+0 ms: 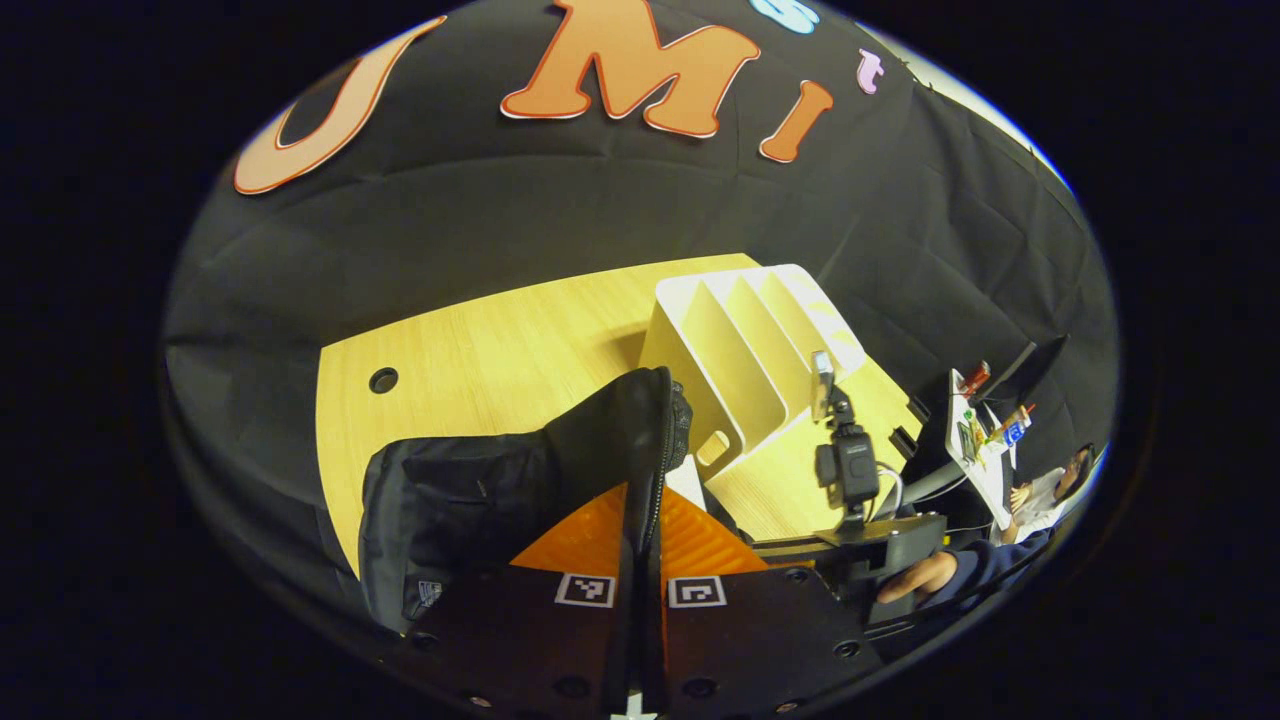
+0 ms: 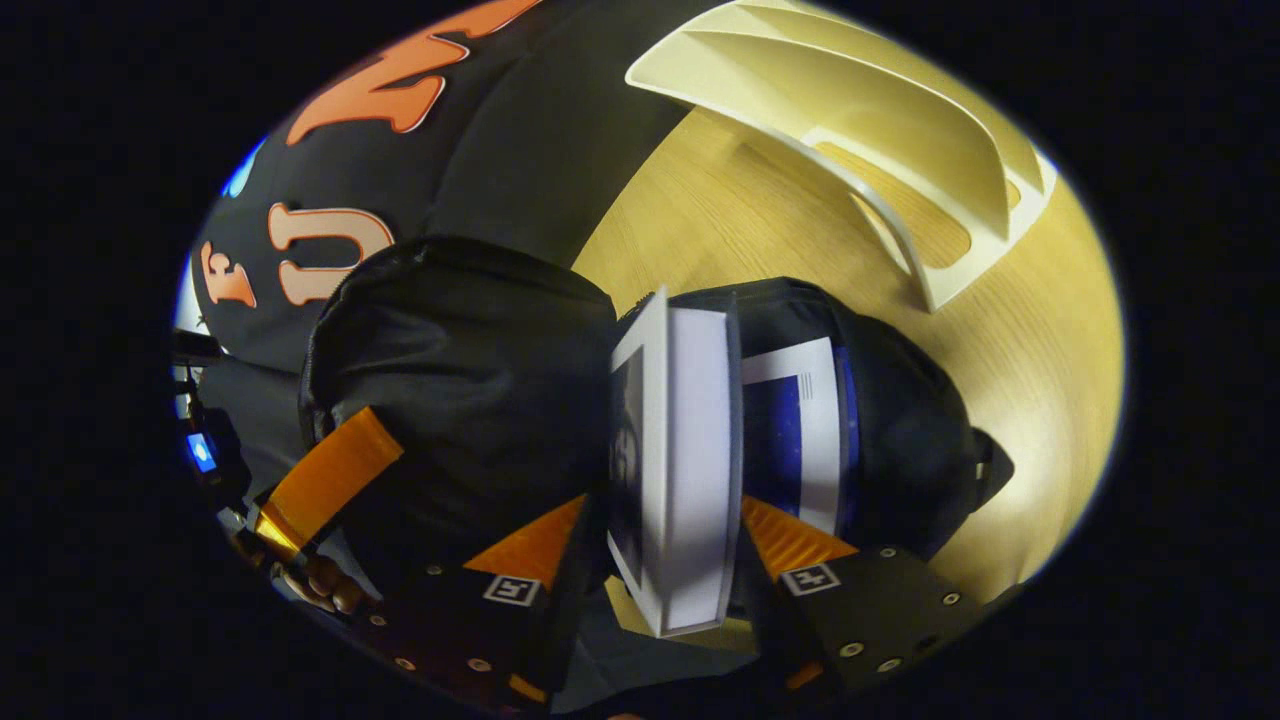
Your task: Open the schoolbag, grab two books from the bookshelf and put them into the schoolbag.
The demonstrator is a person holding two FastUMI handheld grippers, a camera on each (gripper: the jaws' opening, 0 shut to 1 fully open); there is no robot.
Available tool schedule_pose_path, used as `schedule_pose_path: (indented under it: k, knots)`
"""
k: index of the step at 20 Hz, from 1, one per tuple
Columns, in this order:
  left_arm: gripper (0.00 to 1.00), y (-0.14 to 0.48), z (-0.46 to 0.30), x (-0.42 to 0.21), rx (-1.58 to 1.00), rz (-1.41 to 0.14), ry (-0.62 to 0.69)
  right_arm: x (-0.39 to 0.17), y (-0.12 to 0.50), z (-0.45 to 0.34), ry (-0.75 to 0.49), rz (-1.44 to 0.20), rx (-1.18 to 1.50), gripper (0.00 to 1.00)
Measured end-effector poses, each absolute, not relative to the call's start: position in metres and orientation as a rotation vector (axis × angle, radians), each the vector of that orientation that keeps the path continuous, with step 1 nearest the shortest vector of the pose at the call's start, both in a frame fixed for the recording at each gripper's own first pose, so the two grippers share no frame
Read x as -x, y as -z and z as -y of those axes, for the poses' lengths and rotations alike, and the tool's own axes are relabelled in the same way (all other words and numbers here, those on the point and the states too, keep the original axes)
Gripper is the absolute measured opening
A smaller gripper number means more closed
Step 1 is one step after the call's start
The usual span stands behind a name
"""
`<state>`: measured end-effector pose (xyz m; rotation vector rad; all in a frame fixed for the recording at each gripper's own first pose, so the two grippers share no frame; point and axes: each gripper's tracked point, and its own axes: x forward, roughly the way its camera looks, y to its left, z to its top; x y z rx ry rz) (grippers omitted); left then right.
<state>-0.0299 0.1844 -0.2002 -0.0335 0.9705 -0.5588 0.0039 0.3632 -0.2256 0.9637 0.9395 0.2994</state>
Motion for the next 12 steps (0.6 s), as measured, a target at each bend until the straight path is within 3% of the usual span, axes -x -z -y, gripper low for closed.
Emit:
schedule_pose_path:
  k: [2,3,8,12]
  knots:
    - [0.05,0.204,-0.183,0.033,0.021,-0.969,0.54,-0.009,0.22,-0.339,-0.262,-0.903,-0.922,0.93]
    - [0.06,0.204,-0.182,0.034,0.017,-0.968,0.53,-0.01,0.211,-0.328,-0.263,-0.88,-0.918,0.96]
    - [0.08,0.214,-0.161,0.042,-0.002,-0.98,0.479,-0.01,0.187,-0.242,-0.189,-0.773,-0.75,0.98]
    - [0.17,0.218,-0.141,0.048,0.0,-0.98,0.395,-0.005,0.161,-0.171,-0.164,-0.72,-0.608,0.98]
